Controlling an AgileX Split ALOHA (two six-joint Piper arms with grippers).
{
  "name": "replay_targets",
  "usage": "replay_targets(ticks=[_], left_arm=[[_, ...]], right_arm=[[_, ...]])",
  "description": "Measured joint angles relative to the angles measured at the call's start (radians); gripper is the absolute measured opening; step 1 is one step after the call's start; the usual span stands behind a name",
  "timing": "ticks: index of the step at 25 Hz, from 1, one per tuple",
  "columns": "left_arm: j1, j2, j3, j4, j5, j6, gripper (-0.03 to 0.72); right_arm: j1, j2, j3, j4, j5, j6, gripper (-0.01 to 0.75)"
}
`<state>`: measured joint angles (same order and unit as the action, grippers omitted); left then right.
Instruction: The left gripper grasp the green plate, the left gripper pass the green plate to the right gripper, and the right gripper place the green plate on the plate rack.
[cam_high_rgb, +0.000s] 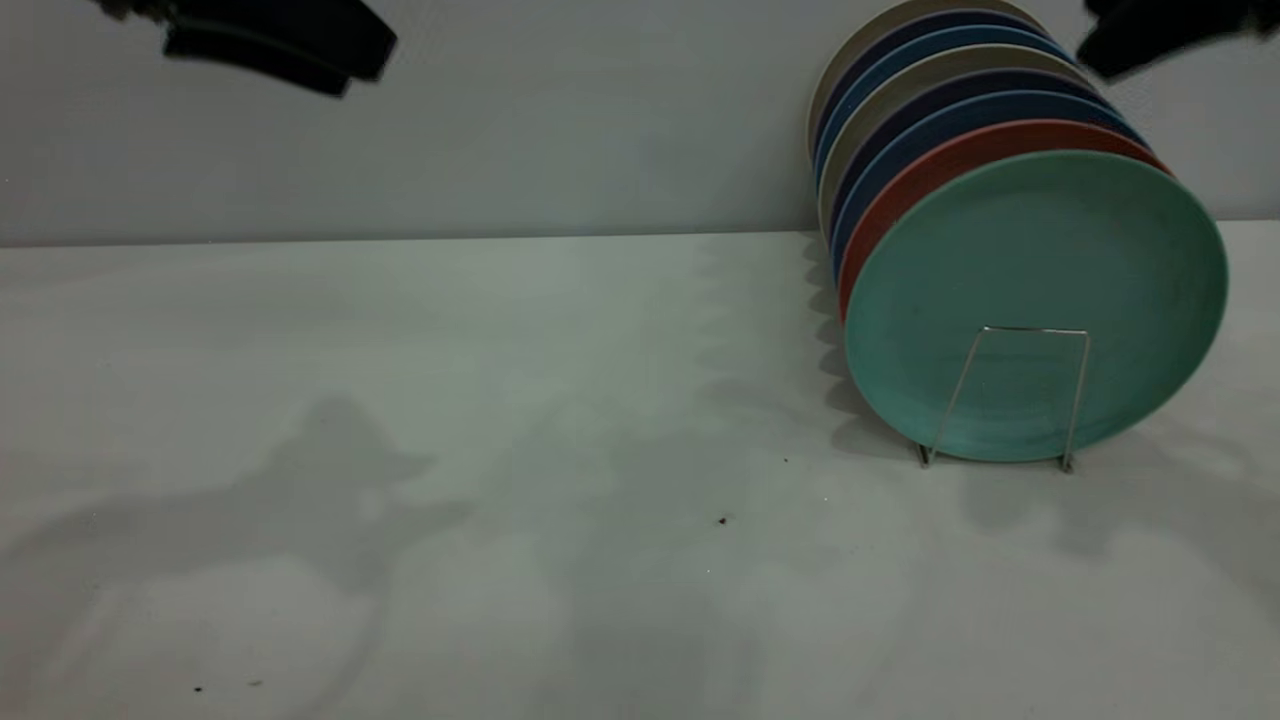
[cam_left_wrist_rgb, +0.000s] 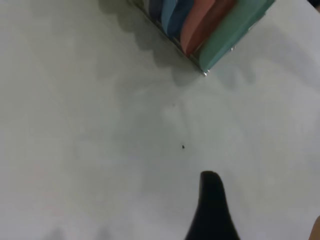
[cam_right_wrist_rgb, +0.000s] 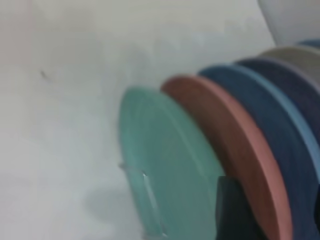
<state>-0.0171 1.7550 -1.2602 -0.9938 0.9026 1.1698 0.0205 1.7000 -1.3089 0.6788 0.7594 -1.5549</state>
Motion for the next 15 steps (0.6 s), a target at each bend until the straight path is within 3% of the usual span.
replay_targets(ticks=[3,9,15], left_arm=[[0.015,-0.082,0.000,0.036,0.005,-0.093,0.576],[0.056,-0.338,0.000,0.249,0.068,-0.394,0.576],[0.056,-0.575,0.000,0.488,0.232,-0.702,0.576]], right_arm=[[0.000,-0.088,0.000,0.014,0.114,0.257,0.400],[0.000,-0.315,0.000,-0.117,0.414,0.763,0.401],[0.000,-0.543,0.028,-0.231,0.473,1.057,0.376]])
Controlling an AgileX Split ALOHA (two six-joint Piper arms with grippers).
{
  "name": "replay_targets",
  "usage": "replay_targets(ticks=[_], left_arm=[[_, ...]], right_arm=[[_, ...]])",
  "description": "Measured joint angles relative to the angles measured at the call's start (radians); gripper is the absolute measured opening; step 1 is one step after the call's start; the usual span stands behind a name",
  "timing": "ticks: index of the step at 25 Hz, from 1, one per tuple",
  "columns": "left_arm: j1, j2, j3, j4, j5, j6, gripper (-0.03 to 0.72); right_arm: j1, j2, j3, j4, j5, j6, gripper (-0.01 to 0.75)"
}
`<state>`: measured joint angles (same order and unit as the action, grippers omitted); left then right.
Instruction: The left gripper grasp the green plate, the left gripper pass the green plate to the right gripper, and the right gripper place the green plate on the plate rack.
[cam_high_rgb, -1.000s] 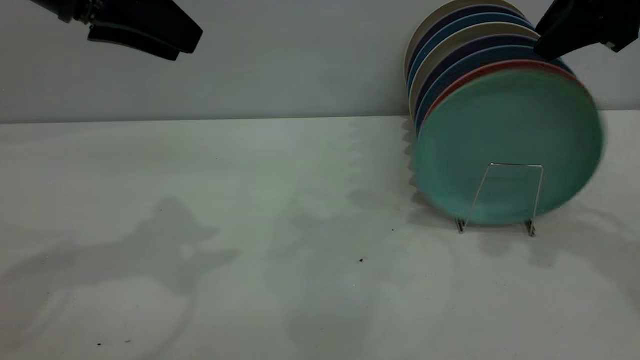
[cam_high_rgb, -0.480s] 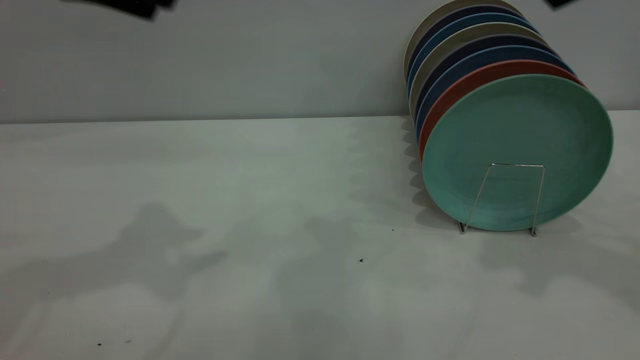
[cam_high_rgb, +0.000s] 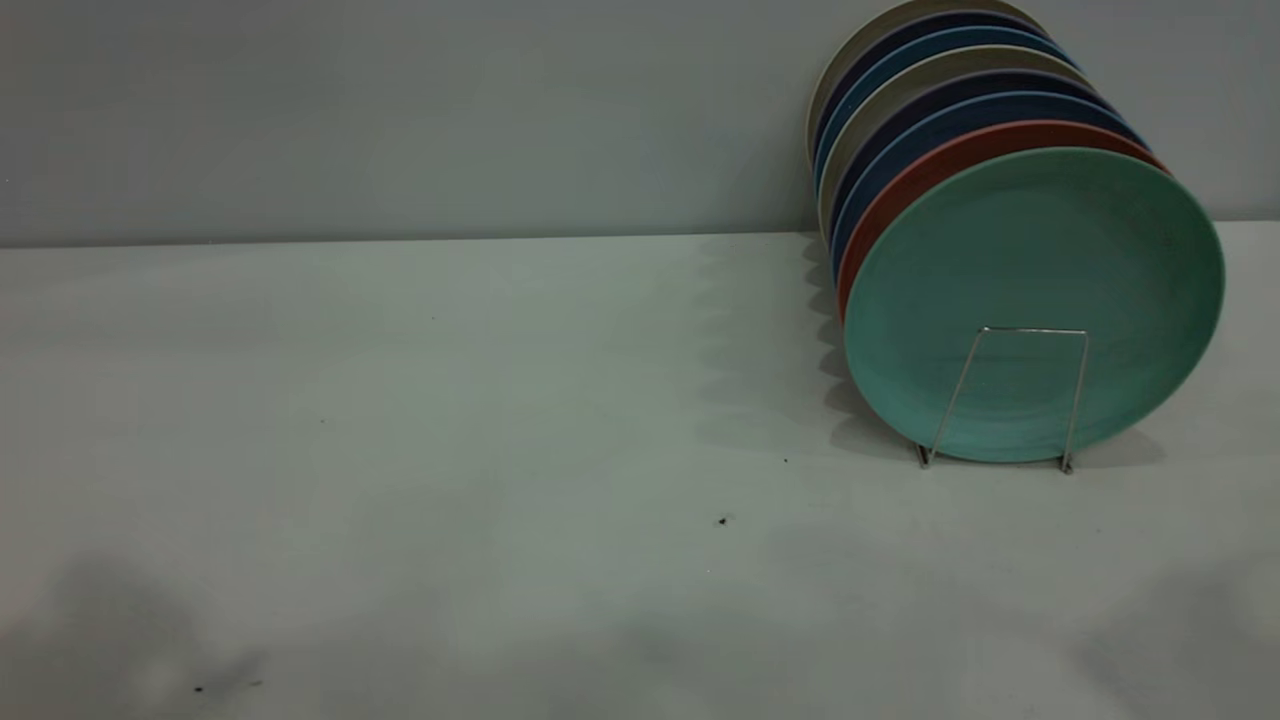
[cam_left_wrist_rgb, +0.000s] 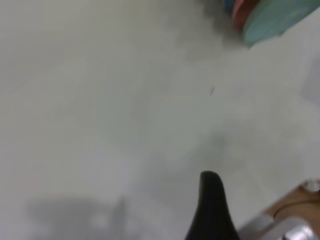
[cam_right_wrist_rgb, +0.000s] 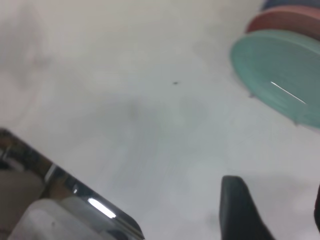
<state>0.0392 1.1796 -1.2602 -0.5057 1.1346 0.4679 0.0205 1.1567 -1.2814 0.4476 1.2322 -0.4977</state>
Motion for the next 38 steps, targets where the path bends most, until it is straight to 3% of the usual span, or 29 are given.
replay_targets(ticks=[8,18,27,38], left_arm=[[-0.001,-0.233,0.054,0.337,0.033,-0.275,0.576],[-0.001,-0.512,0.490,0.408,0.027,-0.333,0.574],[-0.001,-0.706,0.745,0.414,0.018,-0.334,0.574],[-0.001,-0.775,0.773,0.417,-0.020,-0.334,0.574]], right_arm=[[0.000,-0.352,0.290,-0.220,0.008,0.216,0.361],[0.000,-0.720,0.751,-0.347,-0.015,0.325,0.363],[0.000,-0.811,0.809,-0.405,-0.105,0.402,0.424],[0.048,-0.883,0.809,-0.421,-0.107,0.443,0.425]])
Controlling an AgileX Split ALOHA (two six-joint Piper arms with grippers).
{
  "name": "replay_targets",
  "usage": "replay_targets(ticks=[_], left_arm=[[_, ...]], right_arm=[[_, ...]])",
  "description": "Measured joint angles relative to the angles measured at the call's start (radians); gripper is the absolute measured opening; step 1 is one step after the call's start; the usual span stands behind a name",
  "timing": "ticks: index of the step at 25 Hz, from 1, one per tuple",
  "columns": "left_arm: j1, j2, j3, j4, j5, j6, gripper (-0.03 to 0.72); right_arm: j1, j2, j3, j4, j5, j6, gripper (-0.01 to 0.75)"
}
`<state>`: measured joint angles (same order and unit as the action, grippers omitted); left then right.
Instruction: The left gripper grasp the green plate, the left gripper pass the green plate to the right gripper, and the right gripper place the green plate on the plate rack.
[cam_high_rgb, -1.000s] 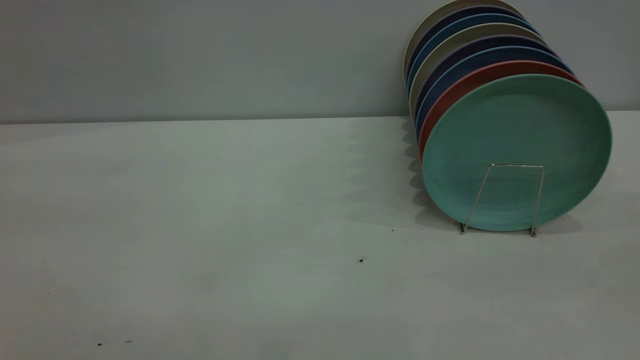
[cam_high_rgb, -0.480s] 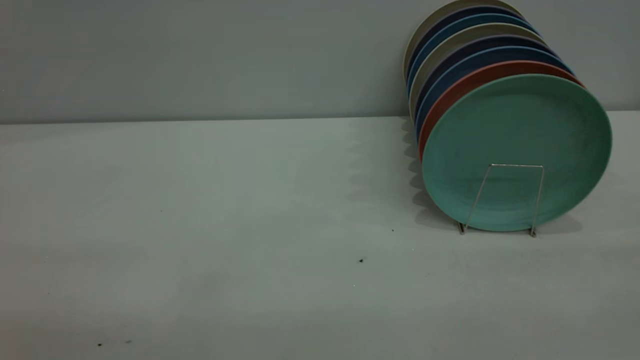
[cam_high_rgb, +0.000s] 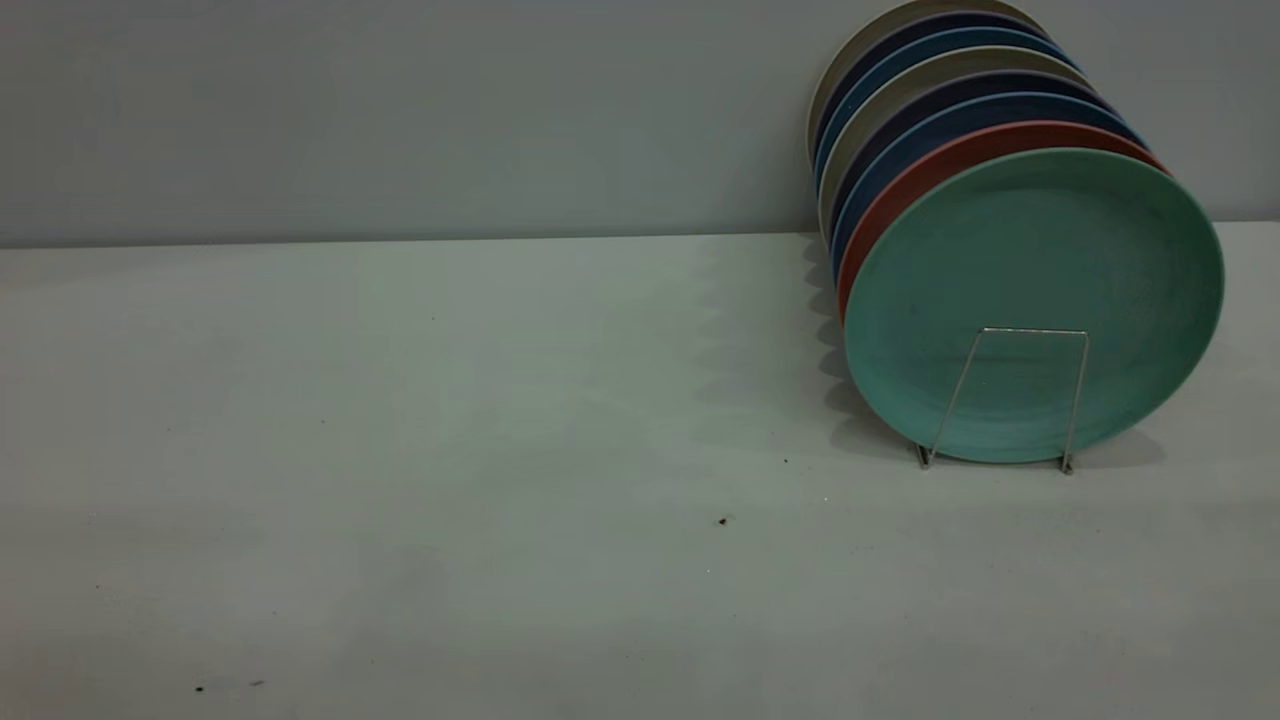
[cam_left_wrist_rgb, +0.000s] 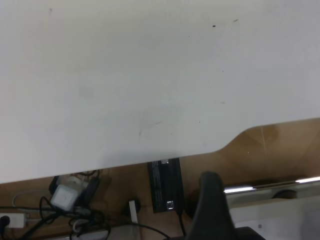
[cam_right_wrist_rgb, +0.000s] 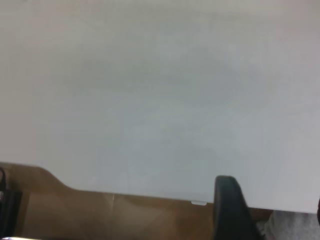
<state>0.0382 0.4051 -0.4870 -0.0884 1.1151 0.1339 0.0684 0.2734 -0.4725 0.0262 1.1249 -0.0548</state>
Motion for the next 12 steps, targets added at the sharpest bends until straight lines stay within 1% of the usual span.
replay_targets(ticks=[7,12], left_arm=[[0.000,0.000,0.000,0.000,0.000,0.000,0.574],[0.000,-0.003,0.000,0.000,0.000,0.000,0.574]], right_arm=[[0.000,-0.010,0.000,0.001,0.000,0.001,0.420],[0.000,-0.152,0.000,0.001,0.000,0.001,0.409]])
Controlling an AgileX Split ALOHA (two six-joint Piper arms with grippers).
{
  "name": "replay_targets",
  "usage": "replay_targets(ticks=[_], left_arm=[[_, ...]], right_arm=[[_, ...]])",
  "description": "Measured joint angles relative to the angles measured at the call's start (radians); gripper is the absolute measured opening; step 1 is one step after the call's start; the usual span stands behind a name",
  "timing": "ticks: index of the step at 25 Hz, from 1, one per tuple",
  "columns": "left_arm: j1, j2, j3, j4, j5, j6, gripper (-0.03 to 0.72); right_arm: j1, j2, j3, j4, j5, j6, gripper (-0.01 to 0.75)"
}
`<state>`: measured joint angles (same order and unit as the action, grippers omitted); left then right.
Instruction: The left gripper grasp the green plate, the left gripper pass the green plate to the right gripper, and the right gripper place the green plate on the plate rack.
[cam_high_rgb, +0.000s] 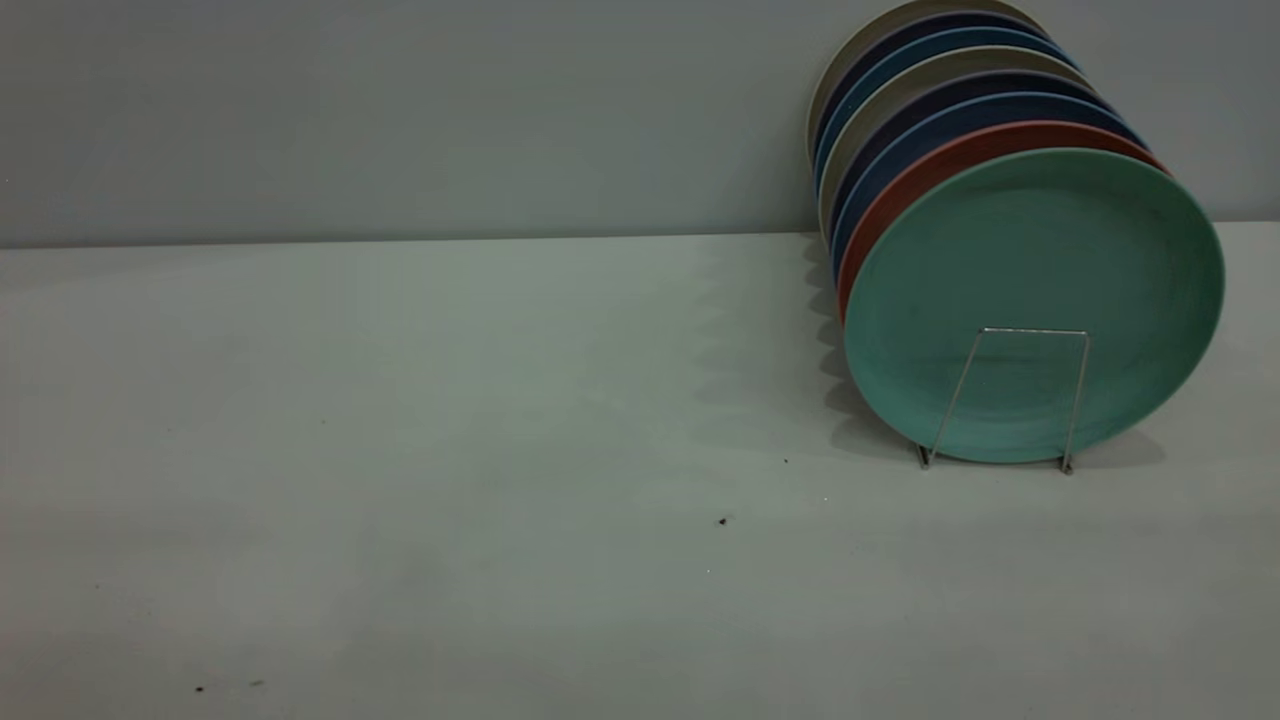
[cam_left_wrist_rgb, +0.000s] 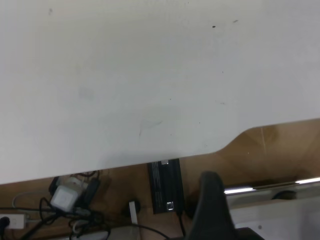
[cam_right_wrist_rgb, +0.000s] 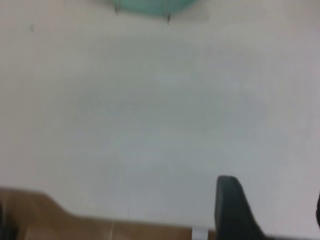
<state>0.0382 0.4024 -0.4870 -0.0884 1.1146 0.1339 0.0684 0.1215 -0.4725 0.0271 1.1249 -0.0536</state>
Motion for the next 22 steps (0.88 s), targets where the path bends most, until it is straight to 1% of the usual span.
replay_targets(ticks=[3,5,16,22], left_arm=[[0.000,-0.026,0.000,0.000,0.000,0.000,0.573],[0.000,-0.061,0.000,0.000,0.000,0.000,0.573],[0.000,-0.407,0.000,-0.001,0.013,0.000,0.573],[0.000,-0.425,0.000,-0.001,0.025,0.000,0.573]], right_arm=[[-0.011,-0.112,0.000,0.001,0.002,0.000,0.405],[-0.014,-0.138,0.000,0.001,0.012,0.000,0.403],[-0.027,-0.139,0.000,0.001,0.012,0.001,0.403],[-0.028,-0.139,0.000,0.001,0.012,0.001,0.403]])
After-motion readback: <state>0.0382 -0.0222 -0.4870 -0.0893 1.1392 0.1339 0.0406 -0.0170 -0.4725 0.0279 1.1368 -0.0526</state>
